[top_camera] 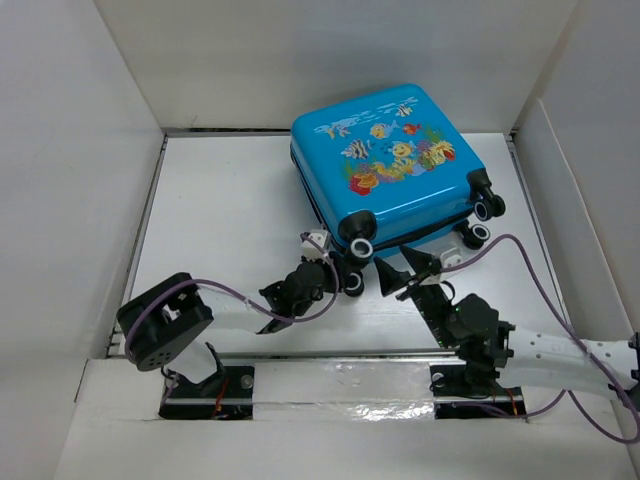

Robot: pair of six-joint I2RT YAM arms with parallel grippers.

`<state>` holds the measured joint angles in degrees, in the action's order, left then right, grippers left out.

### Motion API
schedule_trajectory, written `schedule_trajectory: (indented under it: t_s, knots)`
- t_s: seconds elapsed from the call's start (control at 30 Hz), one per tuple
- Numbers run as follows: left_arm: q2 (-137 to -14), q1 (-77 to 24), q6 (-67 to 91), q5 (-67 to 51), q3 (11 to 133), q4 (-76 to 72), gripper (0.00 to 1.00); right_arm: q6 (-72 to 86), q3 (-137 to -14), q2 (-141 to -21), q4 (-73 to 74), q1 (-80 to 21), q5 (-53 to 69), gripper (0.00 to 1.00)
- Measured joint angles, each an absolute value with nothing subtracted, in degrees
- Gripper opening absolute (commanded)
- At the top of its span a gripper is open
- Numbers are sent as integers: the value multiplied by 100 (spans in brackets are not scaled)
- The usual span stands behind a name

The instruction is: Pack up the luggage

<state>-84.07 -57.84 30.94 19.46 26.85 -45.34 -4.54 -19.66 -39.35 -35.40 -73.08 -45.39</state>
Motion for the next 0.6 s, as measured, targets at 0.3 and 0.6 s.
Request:
schedule_trajectory:
  t_s: [0.3, 0.6]
  knots:
    - [-9063, -6353, 2963, 2694, 3301, -5166, 38, -172, -2185, -3358, -1994, -7107, -4285, 74]
    - [-9614, -6628, 2880, 3675, 3778, -5070, 34, -123, -2185, -2950, -1439, -6908, -3767, 74]
